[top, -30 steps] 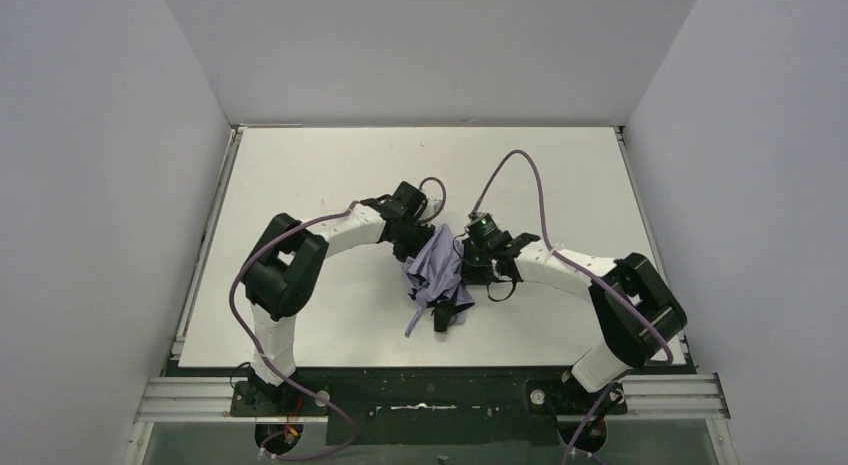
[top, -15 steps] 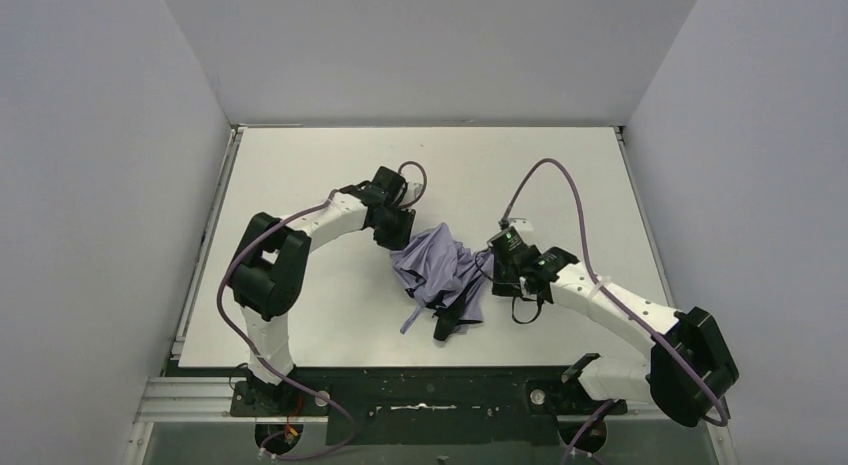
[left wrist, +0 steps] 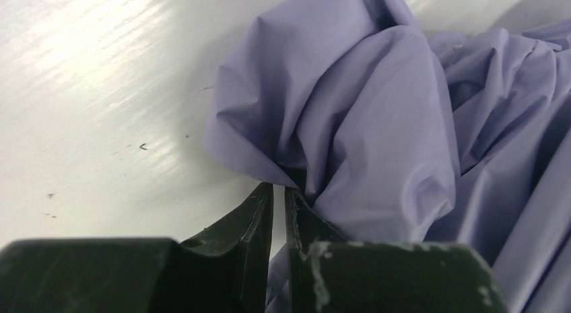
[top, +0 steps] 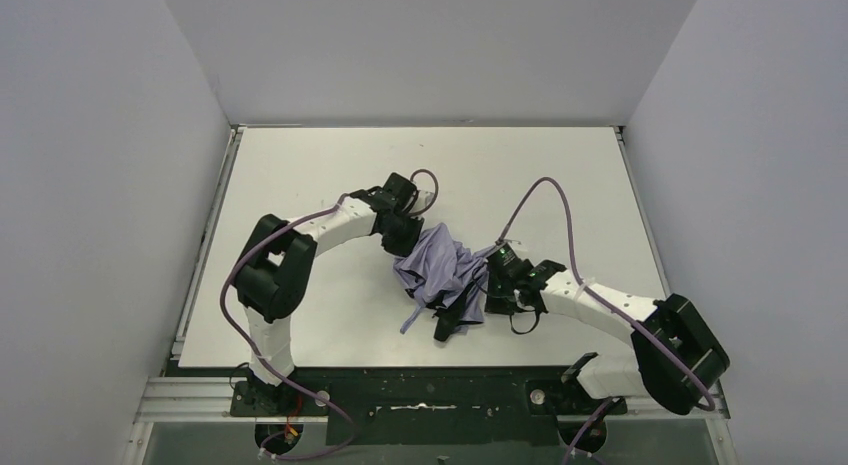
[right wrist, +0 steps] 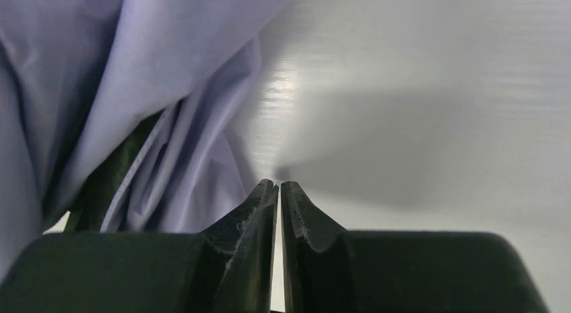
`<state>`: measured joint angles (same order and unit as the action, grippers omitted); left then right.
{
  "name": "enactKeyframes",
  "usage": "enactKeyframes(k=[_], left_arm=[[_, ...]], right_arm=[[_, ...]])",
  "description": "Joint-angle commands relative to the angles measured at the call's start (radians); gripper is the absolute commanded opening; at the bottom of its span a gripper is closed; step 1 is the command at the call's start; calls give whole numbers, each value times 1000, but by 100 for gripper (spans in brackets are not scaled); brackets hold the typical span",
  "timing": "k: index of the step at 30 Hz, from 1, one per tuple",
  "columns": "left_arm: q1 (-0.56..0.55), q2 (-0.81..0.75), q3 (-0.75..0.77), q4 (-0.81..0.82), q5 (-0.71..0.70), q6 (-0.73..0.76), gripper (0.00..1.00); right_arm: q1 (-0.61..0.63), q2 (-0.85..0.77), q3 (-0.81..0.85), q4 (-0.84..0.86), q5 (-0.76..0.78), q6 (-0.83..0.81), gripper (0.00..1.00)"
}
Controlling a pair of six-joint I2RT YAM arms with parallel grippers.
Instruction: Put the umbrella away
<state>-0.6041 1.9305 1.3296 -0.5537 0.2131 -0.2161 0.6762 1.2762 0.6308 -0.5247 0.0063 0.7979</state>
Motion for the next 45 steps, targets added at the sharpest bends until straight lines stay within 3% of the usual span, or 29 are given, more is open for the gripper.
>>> enactKeyframes(k=[1, 11, 17, 19, 21, 27, 33, 36, 39, 45], left_arm=[[-22, 28, 36, 19, 45, 18, 9], [-138, 140, 192, -61, 167, 123, 4], [-185, 187, 304, -151, 108, 190, 4], [-171, 180, 321, -152, 50, 172, 5], [-145, 169, 342, -158, 12, 149, 14], [-46, 83, 372, -157, -63, 96, 31], [21, -70, 326, -173, -202, 64, 35], [46, -182, 233, -167, -264, 19, 35], [52, -322, 81, -160, -362, -39, 35], [46, -562, -207, -122, -356, -161, 33]], right_arm=[[15, 58, -16, 192, -80, 68, 10], [19, 215, 50, 443, -131, 95, 10], [45, 233, 52, 607, -226, 99, 10], [73, 189, 46, 571, -198, 80, 11], [96, 130, 25, 503, -151, 64, 12], [109, -116, -34, 168, 16, 40, 22], [105, -306, 49, -150, 206, -29, 29], [96, -343, 100, -239, 289, -61, 33], [71, -338, 156, -295, 347, -90, 44], [-105, -260, 222, -255, 316, -185, 45]])
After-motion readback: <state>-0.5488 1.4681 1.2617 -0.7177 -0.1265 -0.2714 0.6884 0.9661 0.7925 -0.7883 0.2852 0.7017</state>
